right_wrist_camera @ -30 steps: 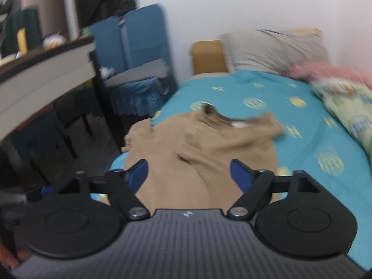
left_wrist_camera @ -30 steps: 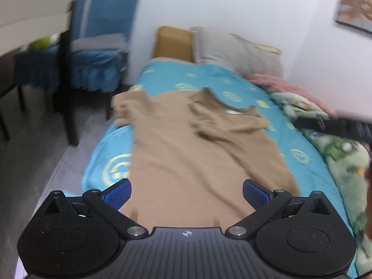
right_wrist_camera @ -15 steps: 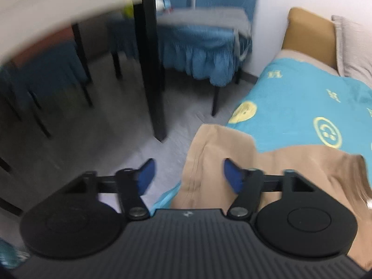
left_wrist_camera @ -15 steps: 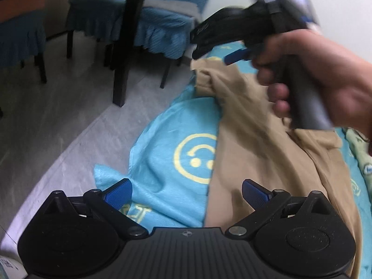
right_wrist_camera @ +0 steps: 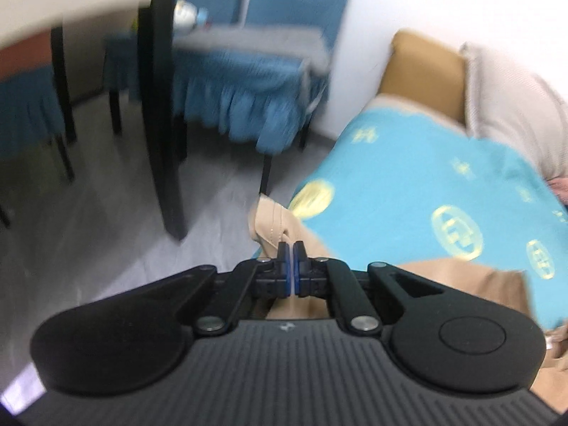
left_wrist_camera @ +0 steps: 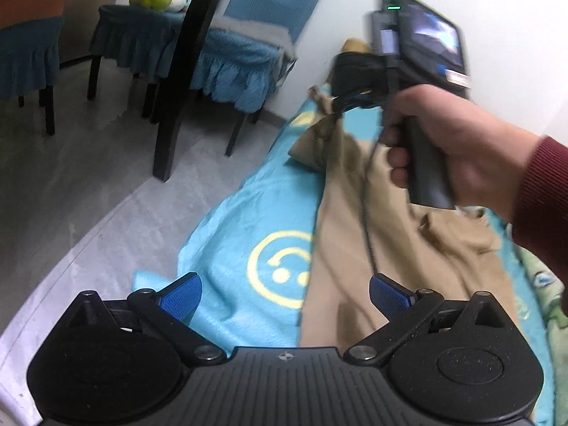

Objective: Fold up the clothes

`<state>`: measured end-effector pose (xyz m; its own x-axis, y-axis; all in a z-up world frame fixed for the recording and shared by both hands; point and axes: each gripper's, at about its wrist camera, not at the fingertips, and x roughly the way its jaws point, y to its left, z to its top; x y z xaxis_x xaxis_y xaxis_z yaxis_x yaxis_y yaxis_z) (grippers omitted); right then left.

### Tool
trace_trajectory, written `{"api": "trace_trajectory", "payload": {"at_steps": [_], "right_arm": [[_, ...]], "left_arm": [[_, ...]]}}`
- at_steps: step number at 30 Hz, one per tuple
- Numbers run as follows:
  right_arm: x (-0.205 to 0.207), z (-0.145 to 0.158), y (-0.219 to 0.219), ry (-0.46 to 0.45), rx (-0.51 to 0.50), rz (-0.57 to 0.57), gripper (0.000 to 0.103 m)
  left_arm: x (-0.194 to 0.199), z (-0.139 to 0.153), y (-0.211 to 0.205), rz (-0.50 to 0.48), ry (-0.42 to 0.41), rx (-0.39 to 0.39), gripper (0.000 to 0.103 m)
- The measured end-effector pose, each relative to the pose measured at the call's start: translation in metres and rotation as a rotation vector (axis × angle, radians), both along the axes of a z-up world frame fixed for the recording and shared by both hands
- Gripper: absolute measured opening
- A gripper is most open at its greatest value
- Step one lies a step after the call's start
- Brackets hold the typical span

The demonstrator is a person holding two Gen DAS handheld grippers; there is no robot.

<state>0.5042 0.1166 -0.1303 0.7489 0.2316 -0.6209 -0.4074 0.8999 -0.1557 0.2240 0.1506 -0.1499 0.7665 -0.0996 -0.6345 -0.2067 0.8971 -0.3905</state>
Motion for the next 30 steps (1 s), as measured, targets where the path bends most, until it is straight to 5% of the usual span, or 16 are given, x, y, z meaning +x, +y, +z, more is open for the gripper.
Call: {"api": "trace_trajectory", "payload": {"at_steps": [3,7,9,11,16,22,23,25,26,30], "right_arm": [[-0.017,0.043,-0.038,-0.090,0.068,-0.037,0.004],[-0.038,0.092,-0.113,-0.200,0.175,-0.155,0.004],[-0.047,0.104,-0.161,-0.263,0.235,-0.258,0.003],[-0.046,0.098,-0.211,-0.249,0.286,-0.378,0.003],[-0.041,0.040,-0.294,-0.074,0.313,-0.548,0.003],[-0.062,0.011,-0.269,0.026,0.388,-0.356,0.007],[-0.065,0.010,-0.259,0.056,0.404,-0.312,0.011],[-0.066,0.004,-0.239,0.117,0.468,-0.250,0.048],[-0.067,0.001,-0.229,0.147,0.500,-0.219,0.077],[-0.059,-0.013,-0.202,0.188,0.583,-0.227,0.081]], "left_arm": [[-0.010,0.010,-0.001,-0.010,-0.068,-0.051,0.102],[-0.017,0.017,0.002,-0.093,-0.145,-0.241,0.102],[-0.019,0.017,0.001,-0.158,-0.180,-0.356,0.102],[-0.019,0.018,-0.007,-0.240,-0.198,-0.393,0.103],[-0.020,0.018,-0.035,-0.303,-0.188,-0.273,0.103],[-0.013,0.011,-0.041,-0.282,-0.144,-0.178,0.103],[-0.014,0.010,-0.038,-0.275,-0.140,-0.182,0.103],[-0.015,0.009,-0.035,-0.263,-0.133,-0.190,0.103],[-0.014,0.008,-0.033,-0.259,-0.130,-0.192,0.103],[-0.012,0.008,-0.030,-0.249,-0.127,-0.194,0.103]]}}
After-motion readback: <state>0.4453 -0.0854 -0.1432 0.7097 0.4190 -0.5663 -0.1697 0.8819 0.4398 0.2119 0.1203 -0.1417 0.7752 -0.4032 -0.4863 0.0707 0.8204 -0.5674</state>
